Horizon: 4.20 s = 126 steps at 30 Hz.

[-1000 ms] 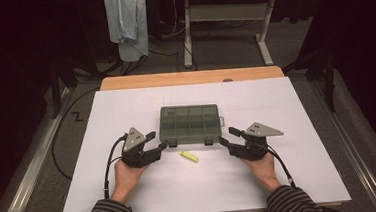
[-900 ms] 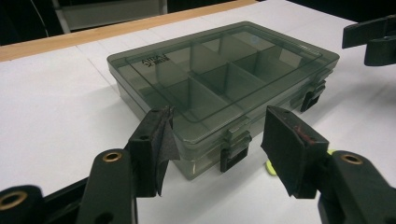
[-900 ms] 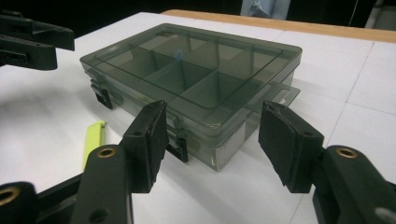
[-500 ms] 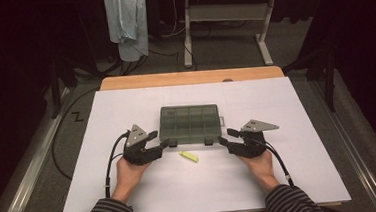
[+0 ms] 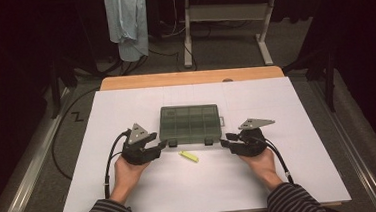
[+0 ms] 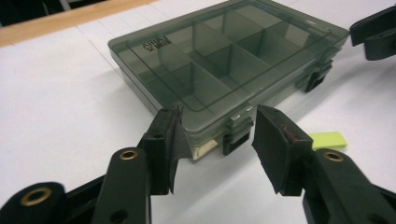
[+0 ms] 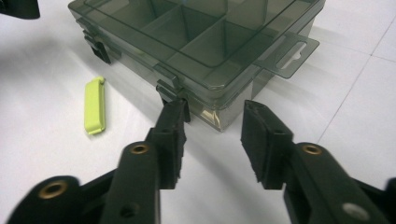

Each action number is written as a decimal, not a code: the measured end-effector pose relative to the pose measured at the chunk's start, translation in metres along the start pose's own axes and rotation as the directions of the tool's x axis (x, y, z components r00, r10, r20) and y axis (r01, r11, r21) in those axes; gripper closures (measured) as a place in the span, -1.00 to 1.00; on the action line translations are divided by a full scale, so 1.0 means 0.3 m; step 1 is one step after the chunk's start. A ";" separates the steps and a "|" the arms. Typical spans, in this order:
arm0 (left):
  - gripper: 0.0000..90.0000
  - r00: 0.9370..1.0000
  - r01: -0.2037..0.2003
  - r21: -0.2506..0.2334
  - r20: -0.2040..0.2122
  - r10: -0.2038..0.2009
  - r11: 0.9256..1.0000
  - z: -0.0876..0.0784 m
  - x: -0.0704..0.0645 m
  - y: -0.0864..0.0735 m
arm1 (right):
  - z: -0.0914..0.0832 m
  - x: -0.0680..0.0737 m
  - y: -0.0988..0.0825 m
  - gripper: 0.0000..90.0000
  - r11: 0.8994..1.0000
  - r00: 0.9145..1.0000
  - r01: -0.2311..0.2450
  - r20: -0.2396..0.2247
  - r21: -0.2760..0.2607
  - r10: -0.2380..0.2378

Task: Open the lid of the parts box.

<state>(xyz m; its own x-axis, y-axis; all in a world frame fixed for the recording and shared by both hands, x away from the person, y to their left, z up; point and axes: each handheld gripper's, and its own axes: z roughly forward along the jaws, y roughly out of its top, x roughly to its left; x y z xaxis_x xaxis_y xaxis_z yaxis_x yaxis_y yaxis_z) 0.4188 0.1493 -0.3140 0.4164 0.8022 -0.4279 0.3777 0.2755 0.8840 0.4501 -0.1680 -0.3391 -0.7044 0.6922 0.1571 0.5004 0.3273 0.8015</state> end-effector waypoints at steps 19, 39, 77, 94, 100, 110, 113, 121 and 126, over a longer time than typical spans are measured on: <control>0.38 0.995 0.010 0.147 -0.099 0.005 0.989 0.015 0.021 0.044 | 0.008 -0.028 0.042 0.87 0.983 0.999 0.037 0.032 0.181 -0.044; 0.83 0.972 -0.091 0.328 -0.175 0.155 0.940 0.086 0.036 0.035 | 0.036 -0.023 0.081 1.00 0.965 0.997 0.076 0.008 0.249 -0.081; 0.81 0.966 -0.110 0.355 -0.181 0.184 0.928 0.112 0.041 0.016 | 0.047 -0.011 0.100 1.00 0.966 0.995 0.088 0.022 0.242 -0.097; 0.73 0.971 -0.108 0.322 -0.167 0.169 0.940 0.100 0.028 0.031 | 0.036 -0.016 0.102 1.00 0.975 0.997 0.070 0.022 0.210 -0.076; 0.55 0.969 -0.120 0.292 -0.174 0.176 0.949 0.104 0.017 0.038 | 0.026 -0.009 0.115 0.98 0.980 0.996 0.077 0.019 0.181 -0.082; 0.02 0.946 -0.182 0.228 -0.225 0.234 0.957 0.142 0.004 0.036 | 0.017 -0.002 0.139 0.93 0.985 0.997 0.069 0.025 0.159 -0.074; -0.05 0.947 -0.186 0.197 -0.226 0.229 0.963 0.142 -0.001 0.052 | 0.020 0.000 0.143 0.92 0.985 0.997 0.072 0.025 0.155 -0.077; -0.06 0.952 -0.191 0.154 -0.210 0.221 0.969 0.139 -0.017 0.078 | 0.027 -0.009 0.148 0.83 0.989 0.997 0.052 0.055 0.138 -0.060; -0.06 0.960 -0.171 0.146 -0.196 0.198 0.974 0.143 -0.024 0.094 | 0.038 -0.028 0.152 0.74 0.989 0.997 0.013 0.079 0.145 -0.024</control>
<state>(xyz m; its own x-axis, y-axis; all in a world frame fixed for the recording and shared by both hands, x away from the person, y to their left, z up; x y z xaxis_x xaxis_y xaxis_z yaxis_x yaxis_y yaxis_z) 0.4620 0.1285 -0.2940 0.3121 0.9289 -0.1991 0.4181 0.0539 0.9068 0.4844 -0.1515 -0.3104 -0.6746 0.7325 0.0917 0.5590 0.4256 0.7116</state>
